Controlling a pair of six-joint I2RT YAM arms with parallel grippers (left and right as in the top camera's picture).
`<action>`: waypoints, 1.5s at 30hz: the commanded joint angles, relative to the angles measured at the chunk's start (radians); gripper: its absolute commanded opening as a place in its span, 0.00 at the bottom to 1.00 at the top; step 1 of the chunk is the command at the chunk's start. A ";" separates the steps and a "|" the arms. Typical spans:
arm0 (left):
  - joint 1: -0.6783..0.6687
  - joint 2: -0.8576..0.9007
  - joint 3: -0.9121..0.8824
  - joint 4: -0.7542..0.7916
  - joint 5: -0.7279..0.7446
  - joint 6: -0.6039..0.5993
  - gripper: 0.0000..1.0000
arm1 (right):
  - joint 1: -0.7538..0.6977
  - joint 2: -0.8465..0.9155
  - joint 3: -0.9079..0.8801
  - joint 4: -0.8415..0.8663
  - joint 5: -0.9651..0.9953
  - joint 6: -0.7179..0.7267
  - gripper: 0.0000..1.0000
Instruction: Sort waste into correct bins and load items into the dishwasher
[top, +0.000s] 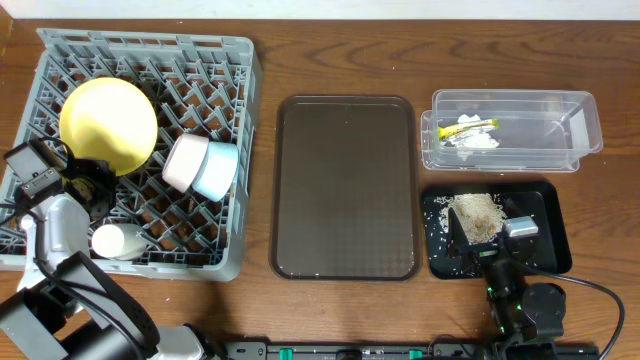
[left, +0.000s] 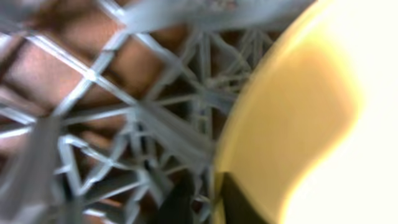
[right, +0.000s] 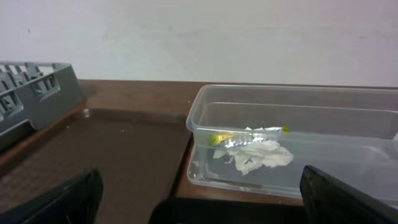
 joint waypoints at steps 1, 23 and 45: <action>0.003 0.003 -0.015 -0.021 0.007 0.028 0.08 | -0.007 -0.002 -0.001 -0.004 0.002 -0.005 0.99; 0.002 -0.417 -0.014 -0.010 -0.580 0.660 0.08 | -0.007 -0.002 -0.001 -0.004 0.002 -0.005 0.99; -0.084 -0.256 -0.014 0.208 -0.569 1.004 0.07 | -0.007 -0.002 -0.001 -0.004 0.002 -0.005 0.99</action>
